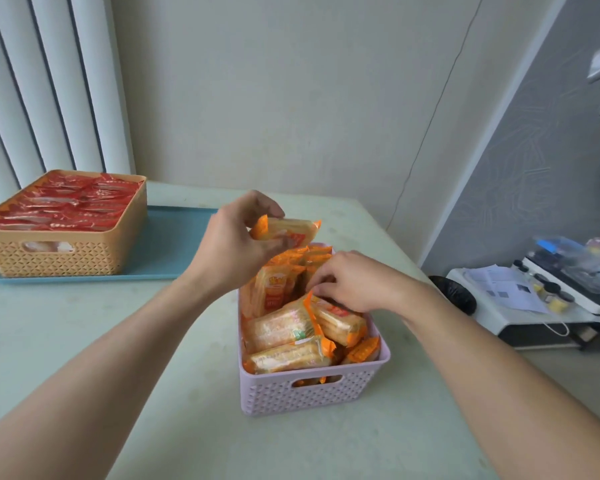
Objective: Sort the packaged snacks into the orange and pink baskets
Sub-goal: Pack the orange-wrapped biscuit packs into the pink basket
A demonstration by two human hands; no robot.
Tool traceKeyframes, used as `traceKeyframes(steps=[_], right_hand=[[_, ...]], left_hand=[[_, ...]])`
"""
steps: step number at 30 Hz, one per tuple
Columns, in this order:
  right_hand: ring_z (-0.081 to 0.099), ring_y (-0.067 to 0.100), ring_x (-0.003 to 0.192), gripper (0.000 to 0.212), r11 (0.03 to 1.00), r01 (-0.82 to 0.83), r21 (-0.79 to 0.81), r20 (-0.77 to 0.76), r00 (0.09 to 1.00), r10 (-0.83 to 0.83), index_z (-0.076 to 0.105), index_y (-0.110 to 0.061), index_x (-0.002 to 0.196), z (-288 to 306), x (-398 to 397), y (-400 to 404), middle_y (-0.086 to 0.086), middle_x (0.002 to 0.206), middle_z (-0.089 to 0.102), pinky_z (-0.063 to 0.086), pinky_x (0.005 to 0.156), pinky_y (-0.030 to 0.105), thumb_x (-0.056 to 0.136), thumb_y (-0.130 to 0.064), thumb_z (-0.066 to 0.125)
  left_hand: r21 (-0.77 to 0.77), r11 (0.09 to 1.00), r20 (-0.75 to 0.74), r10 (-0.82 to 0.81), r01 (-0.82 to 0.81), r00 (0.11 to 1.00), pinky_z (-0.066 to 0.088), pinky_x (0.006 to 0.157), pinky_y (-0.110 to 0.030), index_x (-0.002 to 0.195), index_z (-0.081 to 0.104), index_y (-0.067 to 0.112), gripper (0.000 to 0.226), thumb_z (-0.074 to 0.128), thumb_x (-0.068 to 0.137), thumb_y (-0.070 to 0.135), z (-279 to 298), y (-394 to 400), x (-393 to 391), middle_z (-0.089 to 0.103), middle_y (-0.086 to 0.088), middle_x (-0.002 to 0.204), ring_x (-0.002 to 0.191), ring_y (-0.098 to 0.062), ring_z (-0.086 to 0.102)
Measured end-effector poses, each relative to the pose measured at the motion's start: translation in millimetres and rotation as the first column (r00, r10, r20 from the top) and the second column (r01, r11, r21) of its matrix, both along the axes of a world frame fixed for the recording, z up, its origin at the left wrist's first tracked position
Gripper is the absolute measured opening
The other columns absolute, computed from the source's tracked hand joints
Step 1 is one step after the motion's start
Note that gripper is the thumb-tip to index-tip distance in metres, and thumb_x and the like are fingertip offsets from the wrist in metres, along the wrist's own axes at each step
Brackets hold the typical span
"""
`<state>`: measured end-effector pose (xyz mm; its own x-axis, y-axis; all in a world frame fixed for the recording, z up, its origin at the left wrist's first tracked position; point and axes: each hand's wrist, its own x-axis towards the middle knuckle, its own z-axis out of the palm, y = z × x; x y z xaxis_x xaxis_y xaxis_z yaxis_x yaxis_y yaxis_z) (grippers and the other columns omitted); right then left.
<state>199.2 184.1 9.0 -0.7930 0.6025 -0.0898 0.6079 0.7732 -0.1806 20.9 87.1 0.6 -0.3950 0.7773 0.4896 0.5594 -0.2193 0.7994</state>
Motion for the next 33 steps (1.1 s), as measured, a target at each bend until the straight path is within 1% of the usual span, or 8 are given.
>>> traceKeyframes(steps=[4, 8, 13, 18, 24, 27, 31, 33], right_hand=[[0.057, 0.022, 0.088, 0.029, 0.999, -0.050, 0.010, 0.385, 0.922, 0.042, 0.071, -0.009, 0.112, -4, -22, 3, 0.006, 0.110, 0.071, 0.040, 0.073, 0.029, 0.104, -0.012, 0.043], [0.054, 0.027, 0.085, 0.031, 0.994, -0.103, 0.023, 0.576, 0.814, 0.071, 0.054, -0.008, 0.074, -7, -28, 0, 0.008, 0.084, 0.058, 0.046, 0.076, 0.036, 0.101, -0.002, 0.040], [0.049, 0.025, 0.084, 0.038, 0.995, -0.103, -0.002, 0.610, 0.788, 0.082, 0.045, -0.016, 0.068, -4, -30, -3, 0.000, 0.074, 0.046, 0.039, 0.074, 0.033, 0.105, -0.007, 0.037], [0.048, 0.018, 0.076, 0.027, 0.993, -0.070, -0.097, 0.582, 0.805, 0.113, 0.048, -0.014, 0.083, 1, -35, -11, -0.005, 0.076, 0.044, 0.036, 0.079, 0.031, 0.108, -0.020, 0.037], [0.052, 0.021, 0.087, 0.023, 0.994, -0.007, -0.110, 0.604, 0.794, 0.072, 0.052, -0.015, 0.088, 2, -42, -10, -0.002, 0.082, 0.051, 0.041, 0.082, 0.033, 0.107, -0.022, 0.041], [0.053, 0.025, 0.096, 0.021, 0.998, 0.004, -0.065, 0.661, 0.749, 0.040, 0.052, -0.014, 0.088, 6, -44, -8, 0.001, 0.090, 0.052, 0.047, 0.090, 0.037, 0.105, -0.017, 0.040], [0.051, 0.024, 0.097, 0.028, 1.000, 0.011, -0.016, 0.701, 0.713, 0.003, 0.062, -0.002, 0.122, 10, -49, -11, 0.005, 0.104, 0.051, 0.044, 0.086, 0.032, 0.105, -0.013, 0.042], [0.051, 0.023, 0.096, 0.030, 1.000, 0.009, -0.001, 0.714, 0.700, -0.005, 0.061, 0.001, 0.125, 10, -51, -15, 0.006, 0.103, 0.050, 0.044, 0.085, 0.031, 0.104, -0.008, 0.042]], left_hand=[[-0.133, 0.989, -0.073, -0.079, 0.069, 0.994, 0.051, 0.066, -0.019, 0.100, 0.073, 0.030, 0.025, 0.084, 0.077, 0.026, -12, 9, 4, 0.072, 0.012, 0.079, 0.068, -0.002, 0.064], [-0.182, 0.979, -0.081, -0.109, 0.093, 0.991, 0.052, 0.080, -0.030, 0.136, 0.051, 0.033, 0.061, 0.078, 0.082, 0.024, -21, 17, 9, 0.070, 0.007, 0.081, 0.074, -0.009, 0.064], [-0.238, 0.971, -0.126, -0.067, 0.035, 0.990, 0.046, 0.095, -0.046, 0.118, 0.049, 0.027, 0.047, 0.078, 0.080, 0.026, -33, 26, 13, 0.066, 0.017, 0.082, 0.080, -0.017, 0.061], [-0.177, 0.984, -0.099, -0.018, 0.000, 0.995, 0.049, 0.074, -0.026, 0.097, 0.067, 0.030, 0.031, 0.087, 0.073, 0.027, -32, 28, 9, 0.072, 0.014, 0.087, 0.082, -0.012, 0.066], [-0.246, 0.965, -0.124, -0.123, 0.089, 0.985, 0.046, 0.071, -0.008, 0.121, 0.073, 0.030, 0.032, 0.072, 0.090, 0.023, -25, 24, 2, 0.076, 0.013, 0.095, 0.084, -0.001, 0.067], [-0.145, 0.989, -0.035, 0.001, -0.006, 0.999, 0.050, 0.070, -0.013, 0.119, 0.071, 0.027, 0.027, 0.069, 0.093, 0.024, -25, 26, 5, 0.071, 0.017, 0.086, 0.076, 0.001, 0.065], [0.075, 0.988, 0.111, 0.129, -0.137, 0.985, 0.039, 0.063, -0.002, 0.114, 0.067, 0.027, 0.020, 0.067, 0.095, 0.023, -19, 24, 8, 0.065, 0.024, 0.088, 0.078, 0.013, 0.061], [0.090, 0.983, 0.188, 0.138, -0.157, 0.972, 0.047, 0.069, -0.009, 0.114, 0.066, 0.030, 0.020, 0.066, 0.095, 0.024, -17, 24, 5, 0.066, 0.023, 0.090, 0.080, 0.011, 0.063]])
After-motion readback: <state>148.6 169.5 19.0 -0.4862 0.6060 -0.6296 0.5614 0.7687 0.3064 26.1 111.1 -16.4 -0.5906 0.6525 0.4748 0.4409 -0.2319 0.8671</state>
